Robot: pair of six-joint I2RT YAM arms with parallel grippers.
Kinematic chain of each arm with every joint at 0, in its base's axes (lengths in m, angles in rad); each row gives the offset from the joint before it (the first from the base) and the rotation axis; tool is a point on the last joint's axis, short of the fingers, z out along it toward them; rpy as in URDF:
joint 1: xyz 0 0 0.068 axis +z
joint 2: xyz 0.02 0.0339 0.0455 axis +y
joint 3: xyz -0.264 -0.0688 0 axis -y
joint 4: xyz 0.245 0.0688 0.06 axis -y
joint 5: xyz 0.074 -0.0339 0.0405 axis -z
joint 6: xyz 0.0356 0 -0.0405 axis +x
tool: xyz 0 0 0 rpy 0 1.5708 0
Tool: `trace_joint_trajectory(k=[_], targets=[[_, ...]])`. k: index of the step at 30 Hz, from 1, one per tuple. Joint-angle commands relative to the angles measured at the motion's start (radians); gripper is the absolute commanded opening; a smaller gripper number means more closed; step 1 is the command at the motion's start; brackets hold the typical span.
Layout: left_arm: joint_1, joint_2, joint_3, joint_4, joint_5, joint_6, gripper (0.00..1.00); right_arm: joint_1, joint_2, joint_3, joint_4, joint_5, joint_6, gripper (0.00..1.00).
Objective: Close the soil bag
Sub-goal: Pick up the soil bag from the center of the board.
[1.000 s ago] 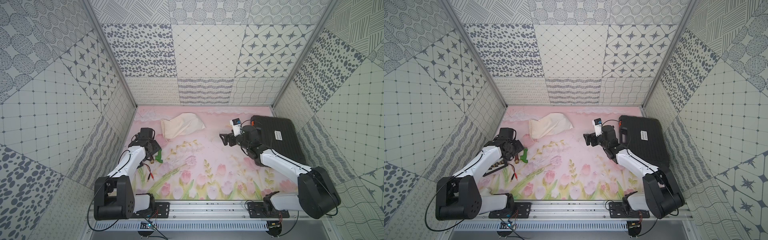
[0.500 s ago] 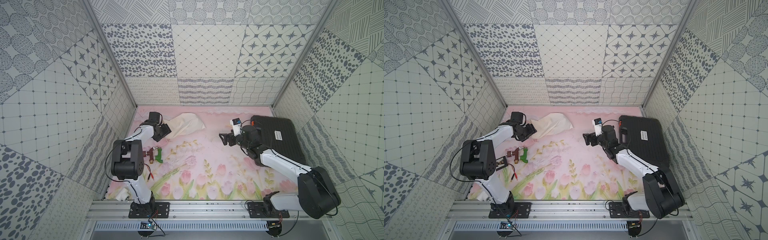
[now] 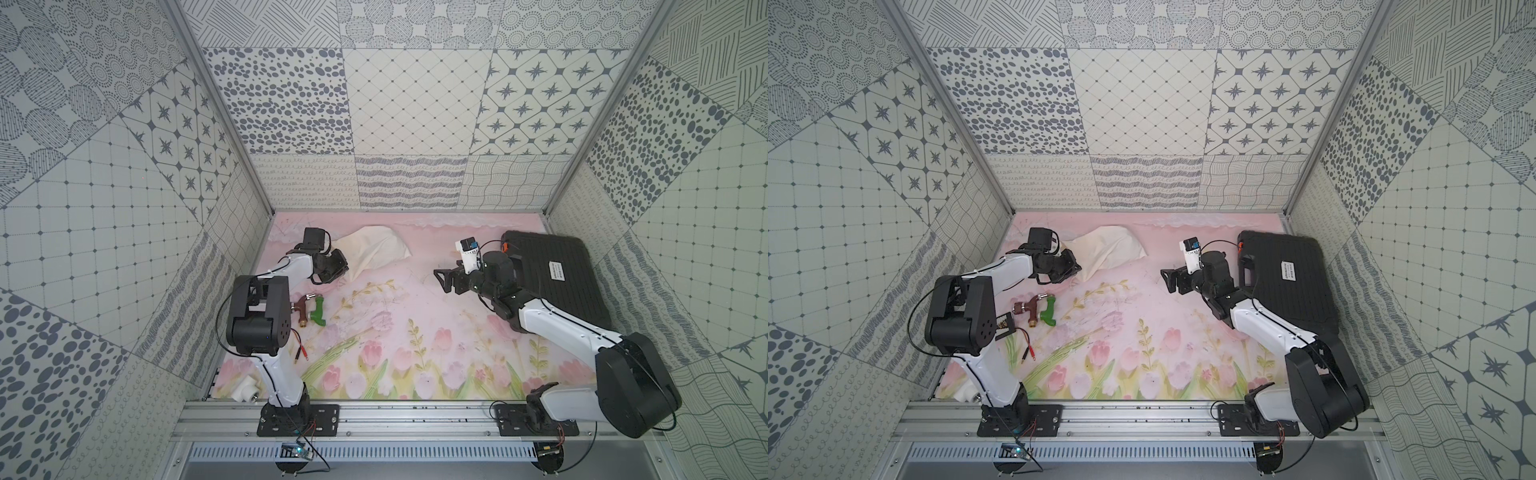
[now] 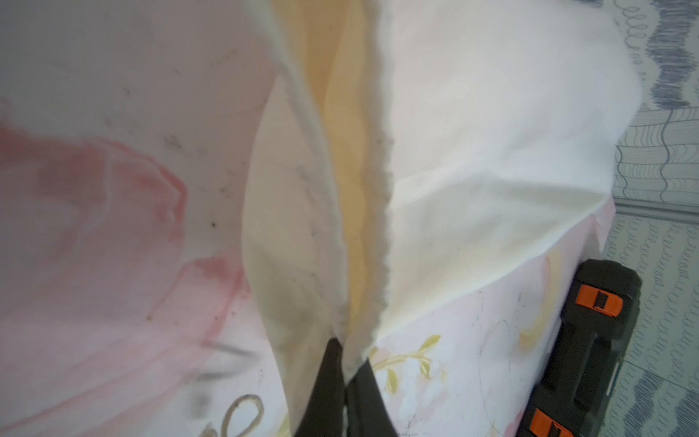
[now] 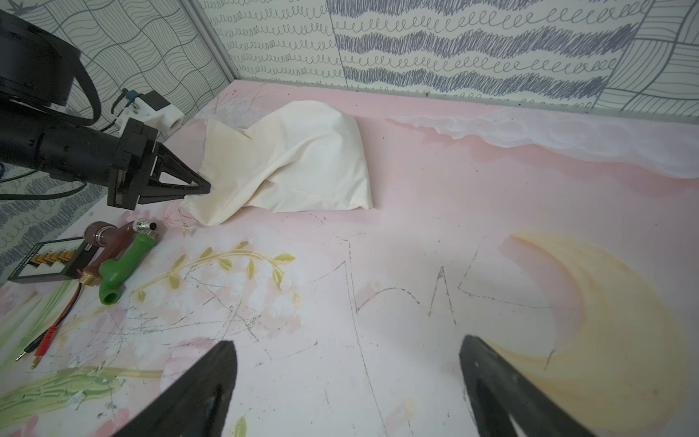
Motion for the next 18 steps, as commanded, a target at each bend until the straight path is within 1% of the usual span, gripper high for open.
trace_joint_trajectory(k=[1,4,6,9,11,14,18], targets=[[-0.097,-0.110,-0.093,0.165,0.118,-0.118,0.00,0.027,0.001,0.004,0.037,-0.017,-0.003,0.97],[-0.222,-0.163,-0.115,0.216,0.061,-0.179,0.00,0.063,0.004,-0.004,0.035,-0.018,-0.010,0.97],[-0.301,-0.172,-0.116,0.249,0.027,-0.228,0.00,0.086,0.003,-0.016,0.036,-0.013,-0.013,0.97],[-0.394,-0.147,-0.089,0.312,0.018,-0.295,0.00,0.122,-0.005,-0.045,0.055,0.009,-0.001,0.97],[-0.454,-0.124,-0.063,0.341,-0.008,-0.333,0.00,0.143,-0.008,-0.070,0.078,0.029,0.010,0.97],[-0.530,-0.082,-0.018,0.373,-0.036,-0.373,0.00,0.166,-0.001,-0.104,0.122,0.042,0.033,0.97],[-0.577,-0.050,0.018,0.390,-0.067,-0.407,0.00,0.179,0.036,-0.126,0.177,0.048,0.041,0.97]])
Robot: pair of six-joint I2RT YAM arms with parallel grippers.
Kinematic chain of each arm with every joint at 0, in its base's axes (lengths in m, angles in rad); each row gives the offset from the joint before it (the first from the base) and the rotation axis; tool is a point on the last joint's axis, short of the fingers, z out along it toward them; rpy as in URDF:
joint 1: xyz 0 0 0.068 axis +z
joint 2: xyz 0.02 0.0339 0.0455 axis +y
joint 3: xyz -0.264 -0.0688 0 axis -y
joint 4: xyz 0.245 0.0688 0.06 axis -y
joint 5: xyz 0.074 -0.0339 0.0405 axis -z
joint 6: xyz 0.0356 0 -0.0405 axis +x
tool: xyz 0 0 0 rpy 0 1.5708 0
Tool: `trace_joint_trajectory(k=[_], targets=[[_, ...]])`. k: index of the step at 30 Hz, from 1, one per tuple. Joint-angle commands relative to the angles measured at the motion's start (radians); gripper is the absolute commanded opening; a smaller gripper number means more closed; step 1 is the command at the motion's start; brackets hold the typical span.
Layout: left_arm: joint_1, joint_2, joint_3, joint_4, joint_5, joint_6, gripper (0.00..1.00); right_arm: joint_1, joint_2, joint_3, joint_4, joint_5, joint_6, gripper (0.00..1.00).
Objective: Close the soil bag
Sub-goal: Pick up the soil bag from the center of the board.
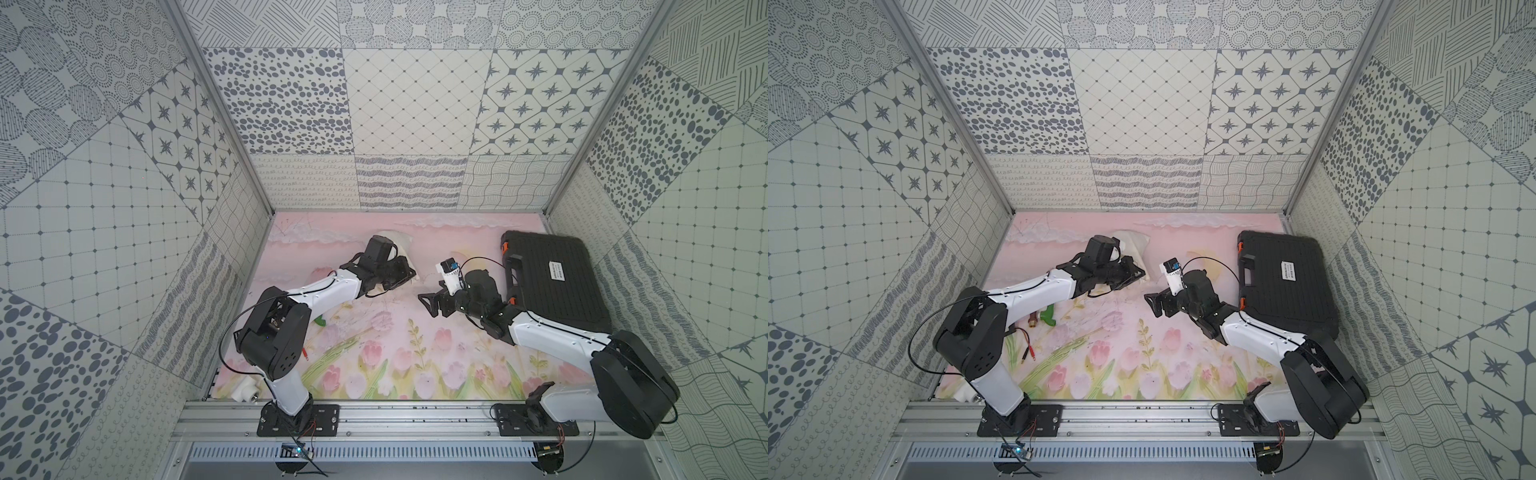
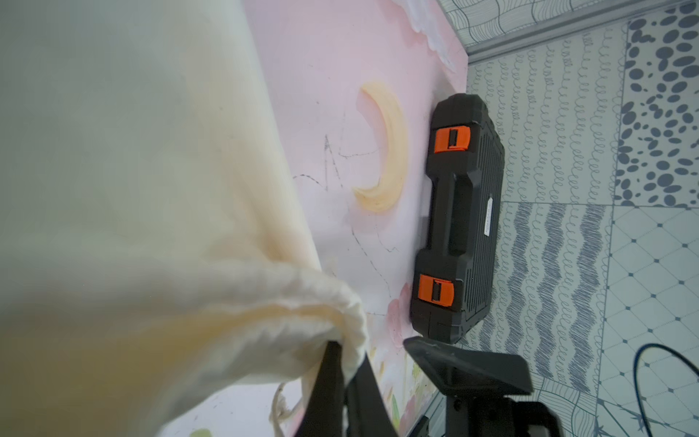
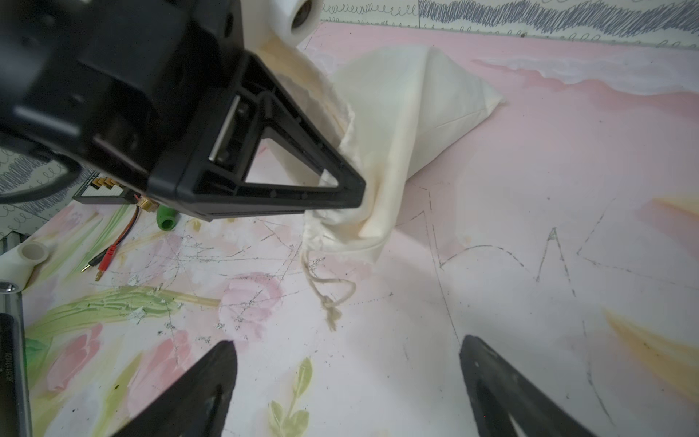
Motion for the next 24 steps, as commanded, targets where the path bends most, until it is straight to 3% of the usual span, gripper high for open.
trace_joint_trajectory(k=[1,8,11,14,21,24], targets=[[-0.062,0.023,0.033,0.116,-0.054,-0.125,0.00,0.009,0.046,-0.017,0.125,0.024,0.019,0.97],[-0.082,-0.001,0.026,0.114,-0.066,-0.128,0.00,0.008,0.161,-0.002,0.251,0.065,0.012,0.79],[-0.086,-0.006,0.024,0.107,-0.066,-0.127,0.00,0.009,0.210,0.030,0.266,0.040,0.015,0.68],[-0.086,-0.012,0.021,0.100,-0.069,-0.125,0.00,0.009,0.240,0.041,0.284,0.014,0.028,0.50],[-0.087,-0.032,0.009,0.072,-0.102,-0.097,0.01,0.007,0.129,-0.001,0.228,0.040,-0.018,0.01],[-0.085,-0.046,0.002,0.060,-0.109,-0.077,0.11,0.006,0.037,0.006,0.144,0.055,-0.047,0.00]])
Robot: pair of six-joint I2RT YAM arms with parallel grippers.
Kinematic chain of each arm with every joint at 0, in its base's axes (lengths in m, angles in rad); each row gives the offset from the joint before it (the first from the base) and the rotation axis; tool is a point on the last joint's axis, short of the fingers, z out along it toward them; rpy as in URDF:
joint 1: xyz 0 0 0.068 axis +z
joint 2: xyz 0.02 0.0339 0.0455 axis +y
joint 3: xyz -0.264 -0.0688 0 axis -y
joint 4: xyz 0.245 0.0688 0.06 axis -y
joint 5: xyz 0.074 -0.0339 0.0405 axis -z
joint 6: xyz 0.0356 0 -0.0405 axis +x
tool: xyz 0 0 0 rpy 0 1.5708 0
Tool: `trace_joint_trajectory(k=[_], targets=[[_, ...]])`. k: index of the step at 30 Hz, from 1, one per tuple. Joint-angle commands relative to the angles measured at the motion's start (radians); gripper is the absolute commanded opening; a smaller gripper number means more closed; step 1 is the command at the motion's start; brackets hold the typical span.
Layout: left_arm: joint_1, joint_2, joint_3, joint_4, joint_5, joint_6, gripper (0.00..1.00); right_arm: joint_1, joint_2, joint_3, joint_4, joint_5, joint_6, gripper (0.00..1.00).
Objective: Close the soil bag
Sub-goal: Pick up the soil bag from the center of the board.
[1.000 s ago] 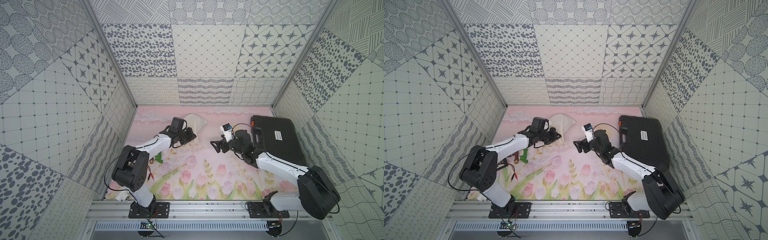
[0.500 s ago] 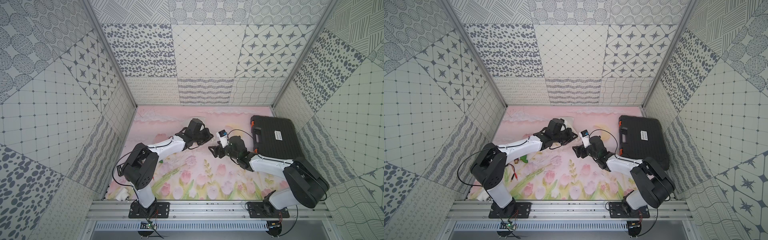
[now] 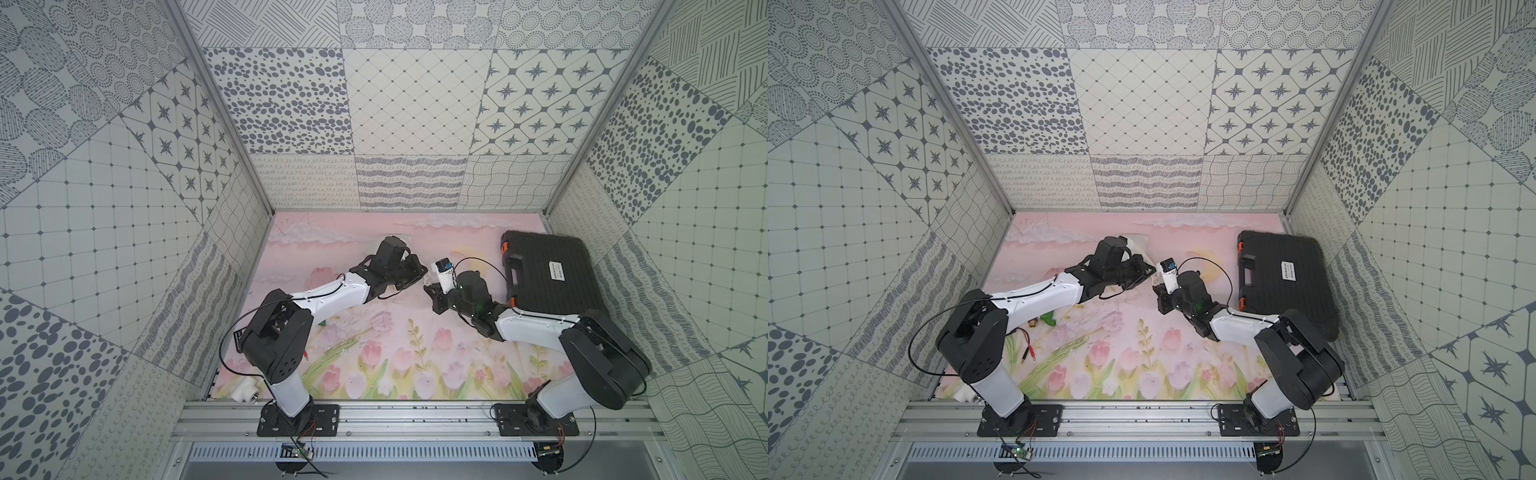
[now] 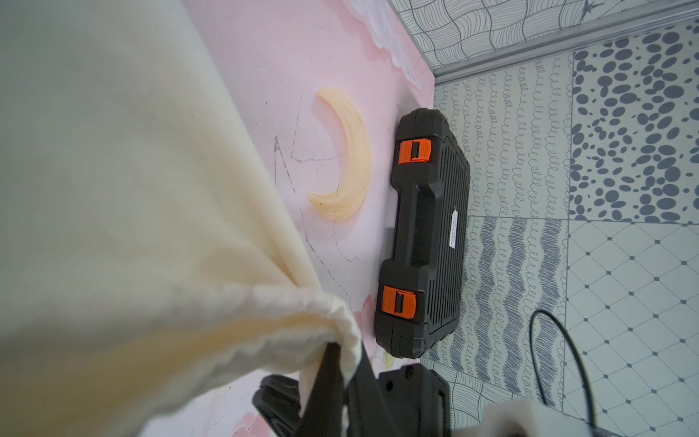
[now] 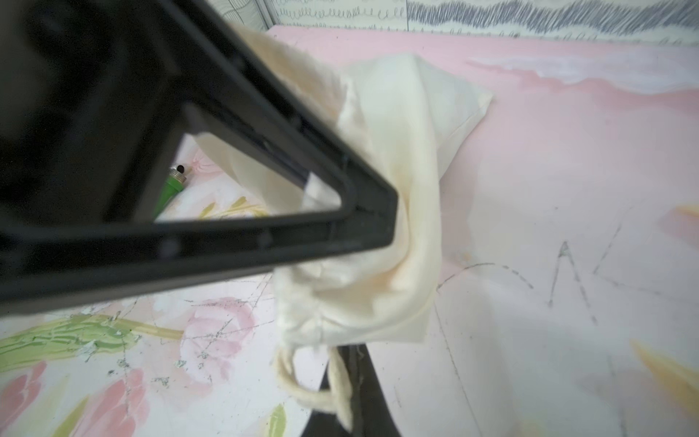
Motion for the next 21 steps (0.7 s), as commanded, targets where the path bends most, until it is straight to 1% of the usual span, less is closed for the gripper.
trace_joint_trajectory(k=[1,4,5,7,9,13,17,21], targets=[[-0.006,-0.035,-0.006,-0.009,-0.018,0.046,0.13,0.000,-0.113,0.008,-0.063,0.025,-0.050,0.00],[0.002,-0.096,-0.004,-0.058,-0.047,0.130,0.20,0.001,-0.216,0.053,-0.199,0.067,-0.088,0.00],[0.003,-0.126,-0.002,-0.081,-0.068,0.172,0.25,-0.001,-0.248,0.073,-0.250,0.083,-0.104,0.00],[0.003,-0.209,0.000,-0.119,-0.104,0.292,0.33,-0.005,-0.299,0.119,-0.345,0.113,-0.134,0.00],[0.004,-0.270,0.007,-0.140,-0.104,0.416,0.42,-0.010,-0.329,0.178,-0.435,0.122,-0.163,0.00],[0.003,-0.335,0.035,-0.192,-0.018,0.664,0.52,-0.015,-0.352,0.278,-0.536,0.122,-0.213,0.00],[0.000,-0.353,0.047,-0.211,0.053,0.849,0.64,-0.018,-0.349,0.332,-0.566,0.119,-0.237,0.00],[-0.012,-0.332,0.079,-0.231,0.126,0.999,0.72,-0.020,-0.349,0.365,-0.590,0.101,-0.239,0.00]])
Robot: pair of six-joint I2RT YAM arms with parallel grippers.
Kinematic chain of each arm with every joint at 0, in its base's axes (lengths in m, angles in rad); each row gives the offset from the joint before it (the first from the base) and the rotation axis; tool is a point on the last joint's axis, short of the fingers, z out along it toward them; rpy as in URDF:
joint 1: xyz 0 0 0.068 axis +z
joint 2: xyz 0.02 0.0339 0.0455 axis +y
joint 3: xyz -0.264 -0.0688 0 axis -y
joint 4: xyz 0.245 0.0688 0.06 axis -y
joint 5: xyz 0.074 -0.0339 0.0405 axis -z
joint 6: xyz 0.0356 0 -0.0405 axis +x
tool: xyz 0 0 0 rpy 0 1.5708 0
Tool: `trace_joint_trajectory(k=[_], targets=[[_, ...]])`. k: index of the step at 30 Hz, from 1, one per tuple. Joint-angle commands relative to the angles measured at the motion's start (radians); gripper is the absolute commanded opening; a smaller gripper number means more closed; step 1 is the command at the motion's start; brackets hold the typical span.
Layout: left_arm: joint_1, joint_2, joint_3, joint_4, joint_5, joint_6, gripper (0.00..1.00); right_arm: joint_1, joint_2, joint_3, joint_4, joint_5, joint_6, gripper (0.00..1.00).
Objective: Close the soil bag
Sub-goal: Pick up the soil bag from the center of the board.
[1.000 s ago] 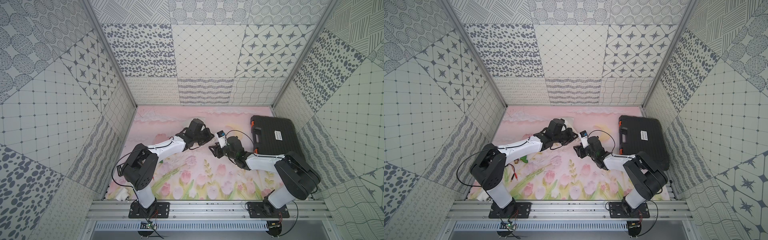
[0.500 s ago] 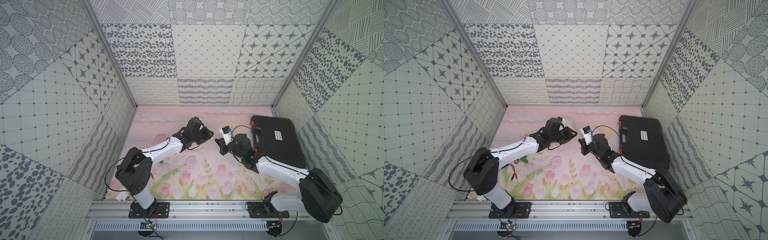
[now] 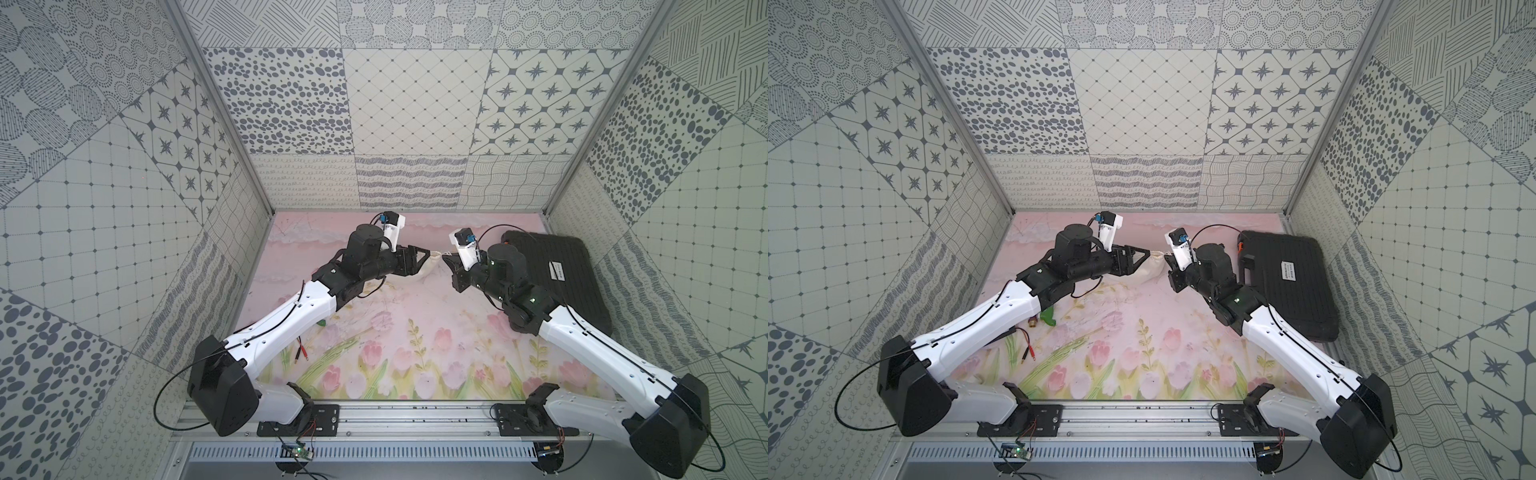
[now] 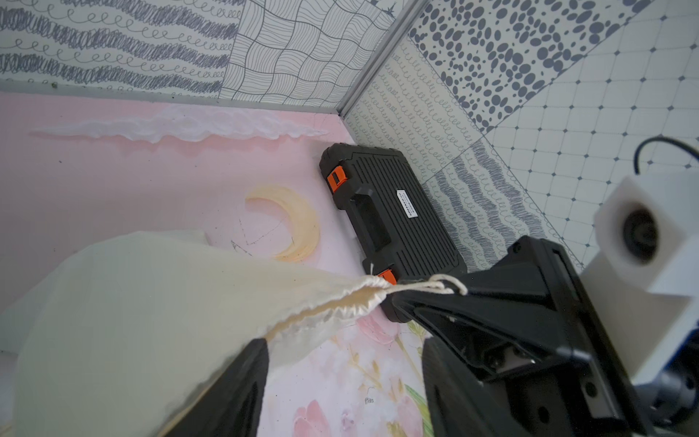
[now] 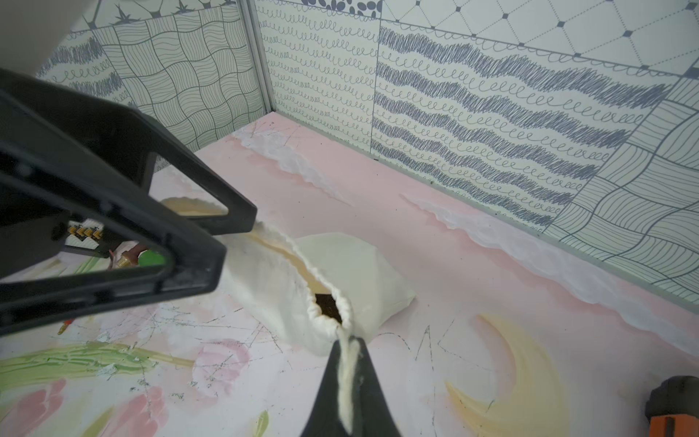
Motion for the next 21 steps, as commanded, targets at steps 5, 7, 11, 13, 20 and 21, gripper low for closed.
trace_joint_trajectory(k=[5,7,11,13,20,21], targets=[[-0.012,-0.019,0.013,0.036,0.134,0.534,0.74,-0.020,-0.029,0.068,-0.031,-0.032,-0.024,0.00],[-0.012,-0.019,-0.001,0.091,0.156,0.601,0.72,-0.032,-0.033,0.090,-0.046,-0.061,-0.010,0.00],[-0.011,0.052,0.040,0.098,0.223,0.687,0.67,-0.044,-0.025,0.127,-0.063,-0.109,0.006,0.00],[-0.012,0.091,0.064,0.109,0.254,0.708,0.64,-0.044,-0.016,0.141,-0.070,-0.126,0.010,0.00],[-0.014,0.199,0.171,0.105,0.239,0.780,0.59,-0.044,-0.007,0.159,-0.082,-0.173,0.024,0.00],[-0.015,0.209,0.182,0.104,0.239,0.788,0.58,-0.044,-0.008,0.162,-0.083,-0.177,0.024,0.00]])
